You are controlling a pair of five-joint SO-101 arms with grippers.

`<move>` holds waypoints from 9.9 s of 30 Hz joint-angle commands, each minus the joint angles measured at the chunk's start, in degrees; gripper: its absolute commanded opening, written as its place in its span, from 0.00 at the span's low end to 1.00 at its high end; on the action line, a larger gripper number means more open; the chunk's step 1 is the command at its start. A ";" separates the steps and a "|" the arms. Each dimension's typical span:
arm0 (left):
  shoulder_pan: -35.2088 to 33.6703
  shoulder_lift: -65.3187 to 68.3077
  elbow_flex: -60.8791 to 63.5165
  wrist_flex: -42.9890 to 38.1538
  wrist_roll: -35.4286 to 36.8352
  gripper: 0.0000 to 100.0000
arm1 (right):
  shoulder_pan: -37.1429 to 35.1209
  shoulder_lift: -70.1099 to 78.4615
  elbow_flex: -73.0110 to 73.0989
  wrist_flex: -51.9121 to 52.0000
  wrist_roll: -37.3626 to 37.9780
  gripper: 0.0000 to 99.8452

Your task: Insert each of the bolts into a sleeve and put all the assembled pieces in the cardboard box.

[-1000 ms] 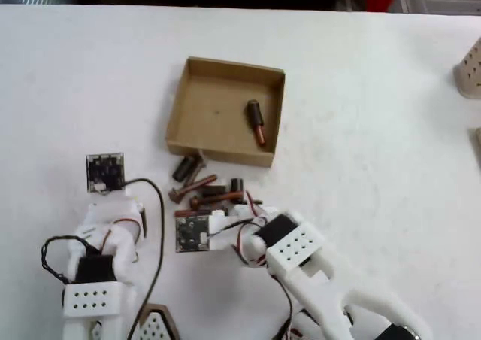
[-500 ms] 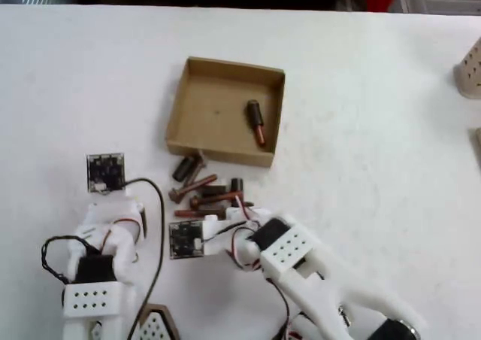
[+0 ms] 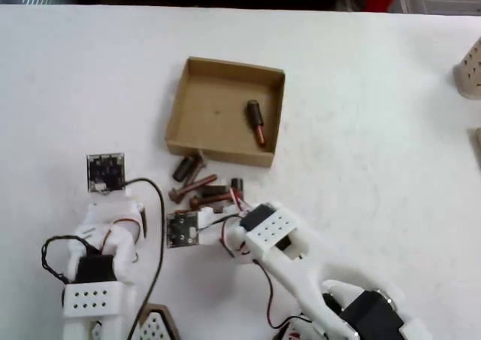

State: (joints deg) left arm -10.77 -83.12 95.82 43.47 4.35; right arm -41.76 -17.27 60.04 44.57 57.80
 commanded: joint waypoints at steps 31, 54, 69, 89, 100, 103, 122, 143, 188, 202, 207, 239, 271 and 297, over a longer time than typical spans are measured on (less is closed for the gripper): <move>-0.75 -0.66 -0.62 -1.41 -0.44 0.03 | 4.35 0.40 -9.05 12.79 2.55 0.15; -0.75 -0.66 -0.62 -1.41 -0.44 0.03 | 5.76 13.05 -14.51 6.20 2.02 0.01; -0.75 -0.66 -0.79 -1.32 -0.44 0.03 | 18.15 1.63 -18.29 13.58 -45.71 0.02; 10.07 22.55 -30.07 9.32 3.52 0.03 | 32.22 -0.84 -13.01 13.93 -48.53 0.02; 26.95 48.75 -40.00 -2.46 9.32 0.03 | 40.66 -0.84 -9.23 11.03 -48.00 0.02; 28.53 54.90 -40.00 -4.04 9.41 0.03 | 42.95 -0.75 -7.82 8.40 -42.20 0.02; 28.53 57.63 -40.97 -0.53 9.58 0.03 | 43.47 -0.75 -6.42 5.76 -38.86 0.02; 23.16 70.20 -43.60 -7.21 5.80 0.03 | 43.47 -0.75 -6.33 5.67 -38.77 0.02; 25.01 80.40 -56.53 1.32 -5.54 0.16 | 43.38 -0.75 -6.33 5.58 -38.77 0.02; 25.27 91.47 -67.34 6.42 -5.71 0.16 | 43.47 -0.75 -6.33 5.76 -38.77 0.02; 25.27 94.73 -70.77 8.88 -6.07 0.03 | 43.65 -0.75 -6.33 5.76 -38.77 0.02; 9.89 44.00 -37.54 -10.29 10.11 0.02 | 42.77 -0.75 -6.33 5.49 -39.21 0.02; 1.19 43.82 -28.13 -29.01 10.64 0.02 | 3.03 -1.36 -6.33 -20.70 -61.19 0.02; 1.10 43.91 -27.87 -30.42 10.55 0.02 | -1.71 -0.66 15.65 -84.00 -67.25 0.02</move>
State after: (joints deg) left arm -9.10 -37.23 68.48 15.08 14.81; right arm -42.90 -16.04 75.43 -33.23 -8.92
